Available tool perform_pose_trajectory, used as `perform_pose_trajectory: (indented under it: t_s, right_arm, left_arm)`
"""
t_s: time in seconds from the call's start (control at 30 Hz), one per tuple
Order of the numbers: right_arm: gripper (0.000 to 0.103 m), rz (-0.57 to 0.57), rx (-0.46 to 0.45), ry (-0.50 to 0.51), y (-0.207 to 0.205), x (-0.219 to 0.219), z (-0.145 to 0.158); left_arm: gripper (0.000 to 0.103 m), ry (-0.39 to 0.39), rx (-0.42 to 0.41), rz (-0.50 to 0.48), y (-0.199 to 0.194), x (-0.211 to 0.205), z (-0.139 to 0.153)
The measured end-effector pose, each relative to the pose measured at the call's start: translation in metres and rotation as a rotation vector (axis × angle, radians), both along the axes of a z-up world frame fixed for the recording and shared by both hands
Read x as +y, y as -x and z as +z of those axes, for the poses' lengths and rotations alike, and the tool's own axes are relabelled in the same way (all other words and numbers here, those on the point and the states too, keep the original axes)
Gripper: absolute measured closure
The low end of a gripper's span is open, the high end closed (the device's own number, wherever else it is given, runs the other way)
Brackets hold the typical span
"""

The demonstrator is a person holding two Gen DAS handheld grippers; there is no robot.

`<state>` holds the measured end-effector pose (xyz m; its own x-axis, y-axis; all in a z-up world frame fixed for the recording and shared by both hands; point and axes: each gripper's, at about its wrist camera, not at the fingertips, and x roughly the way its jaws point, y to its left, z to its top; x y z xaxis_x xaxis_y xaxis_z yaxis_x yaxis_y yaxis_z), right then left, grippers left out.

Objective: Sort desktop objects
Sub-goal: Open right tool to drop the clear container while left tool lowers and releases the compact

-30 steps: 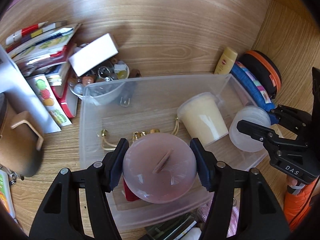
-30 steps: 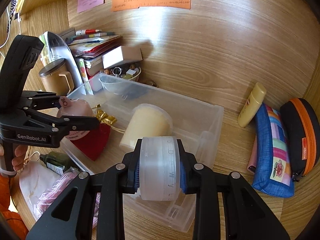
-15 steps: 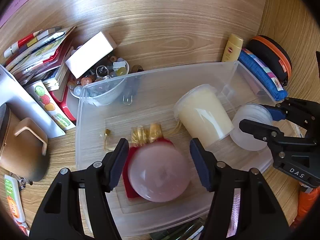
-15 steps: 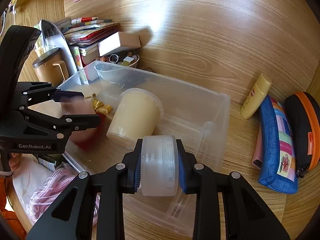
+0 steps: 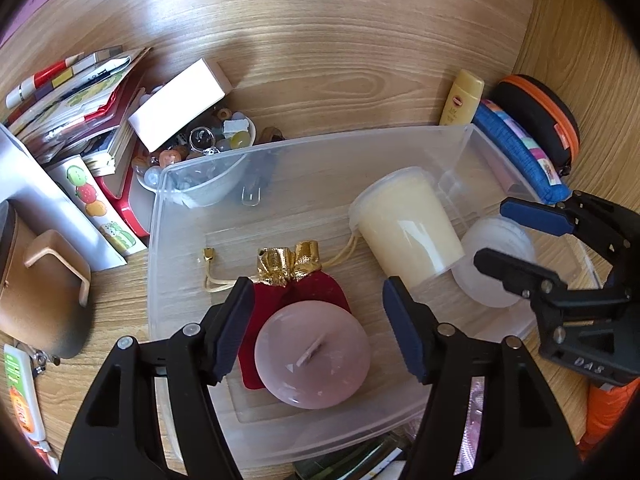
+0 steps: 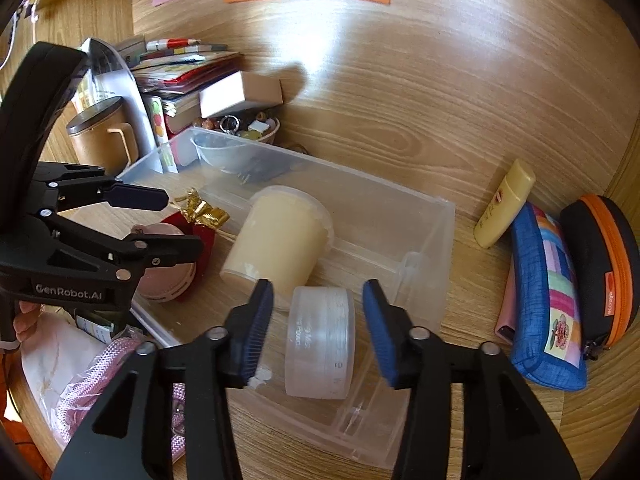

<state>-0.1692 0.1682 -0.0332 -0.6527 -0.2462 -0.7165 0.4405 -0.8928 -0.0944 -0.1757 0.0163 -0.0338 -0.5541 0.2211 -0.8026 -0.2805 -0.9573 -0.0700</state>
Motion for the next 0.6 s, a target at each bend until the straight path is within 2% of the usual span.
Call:
perform_pose_trajectory:
  t_s: [0.2, 0.3, 0.43, 0.6]
  right_arm:
    - [0.054, 0.006, 0.019, -0.014, -0.004, -0.002, 0.001]
    - [0.044, -0.002, 0.039, -0.01, -0.006, -0.001, 0.004]
    - [0.033, -0.01, 0.081, -0.007, -0.01, 0.0, 0.01]
    - [0.024, -0.023, 0.103, -0.007, -0.012, 0.0, 0.015]
  left_arm:
    - [0.037, 0.0, 0.012, 0.009, -0.004, -0.001, 0.006]
    - [0.037, 0.004, 0.031, 0.021, -0.008, -0.005, 0.012]
    - [0.029, 0.008, 0.058, 0.046, -0.012, -0.011, 0.02]
    - [0.026, 0.003, 0.084, 0.074, -0.021, -0.025, 0.032]
